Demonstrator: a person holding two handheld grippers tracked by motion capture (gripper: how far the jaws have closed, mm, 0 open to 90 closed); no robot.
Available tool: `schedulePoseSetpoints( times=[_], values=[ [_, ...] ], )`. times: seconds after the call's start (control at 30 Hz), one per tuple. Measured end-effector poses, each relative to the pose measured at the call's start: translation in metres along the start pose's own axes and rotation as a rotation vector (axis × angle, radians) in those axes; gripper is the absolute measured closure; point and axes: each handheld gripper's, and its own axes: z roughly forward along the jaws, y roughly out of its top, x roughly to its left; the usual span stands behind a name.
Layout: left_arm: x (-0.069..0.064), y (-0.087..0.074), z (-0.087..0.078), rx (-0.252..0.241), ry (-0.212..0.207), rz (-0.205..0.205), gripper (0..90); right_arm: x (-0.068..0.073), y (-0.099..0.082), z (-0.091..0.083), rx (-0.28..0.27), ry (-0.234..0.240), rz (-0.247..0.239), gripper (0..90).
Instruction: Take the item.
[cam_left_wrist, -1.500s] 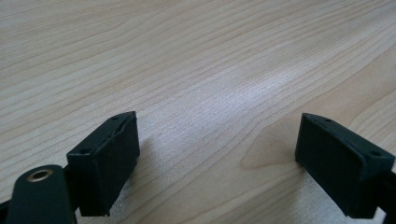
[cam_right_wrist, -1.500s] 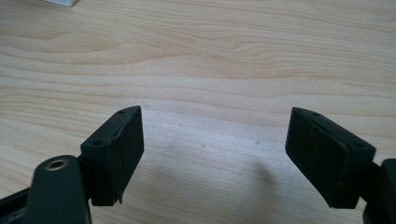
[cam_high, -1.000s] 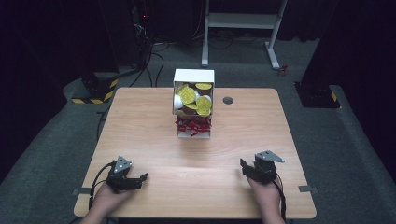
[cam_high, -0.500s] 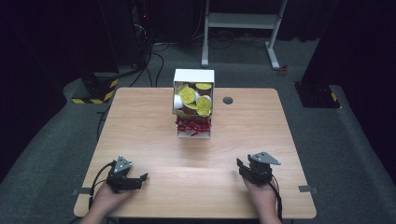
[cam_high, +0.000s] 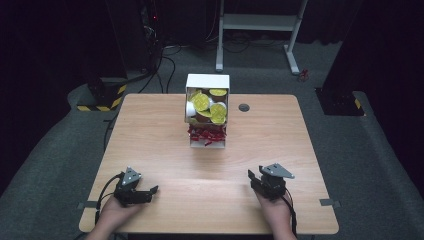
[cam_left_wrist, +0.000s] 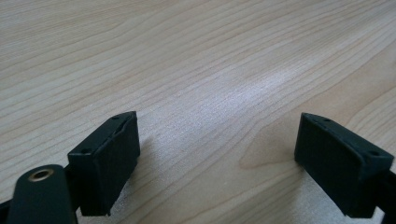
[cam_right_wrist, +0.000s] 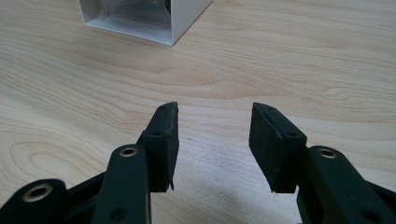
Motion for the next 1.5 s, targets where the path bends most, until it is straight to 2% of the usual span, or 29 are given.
schedulePoseSetpoints(
  times=[0.07, 0.3, 0.47, 0.53, 0.57, 0.6, 0.73, 0.97, 1.07, 1.17, 1.27, 1.5],
  values=[
    [0.0, 0.0, 0.0, 0.0, 0.0, 0.0, 14.2, 0.001, 0.0, -0.001, -0.008, 0.009, -0.007, 57.2],
    [0.0, 0.0, 0.0, 0.004, 0.001, 0.005, 14.2, 0.003, 0.002, -0.002, -0.023, 0.013, -0.005, 58.2],
    [0.0, 0.0, 0.0, 0.003, 0.006, 0.005, 14.4, 0.003, 0.01, -0.004, -0.049, 0.024, -0.007, 58.3],
    [0.0, 0.0, 0.0, 0.0, 0.006, 0.001, 14.4, 0.004, 0.014, -0.005, -0.045, 0.024, -0.014, 55.7],
    [-0.001, 0.0, 0.0, -0.003, 0.008, 0.001, 14.4, 0.005, 0.016, -0.006, -0.041, 0.021, -0.002, 52.5],
    [-0.001, 0.0, 0.0, -0.003, 0.008, 0.001, 14.4, 0.004, 0.017, -0.005, -0.042, 0.02, -0.014, 50.0],
    [0.0, 0.0, 0.0, 0.003, 0.005, 0.003, 14.4, 0.007, 0.023, -0.005, -0.026, 0.031, -0.046, 49.7],
    [0.0, 0.0, 0.0, 0.0, 0.006, 0.002, 14.3, 0.013, 0.032, -0.002, -0.013, 0.039, -0.065, 47.1],
    [0.0, 0.0, 0.0, 0.001, 0.004, 0.003, 14.3, 0.013, 0.035, 0.002, -0.01, 0.049, -0.044, 47.0],
    [0.0, 0.0, 0.0, 0.001, 0.004, 0.002, 14.3, 0.011, 0.036, 0.005, -0.036, 0.065, -0.049, 45.7],
    [0.0, 0.0, 0.0, 0.001, 0.004, 0.003, 14.3, 0.009, 0.039, 0.008, -0.035, 0.072, -0.019, 45.9],
    [0.0, 0.0, 0.0, 0.004, 0.001, 0.004, 14.2, 0.011, 0.049, 0.014, -0.037, 0.066, -0.044, 46.7]
  ],
)
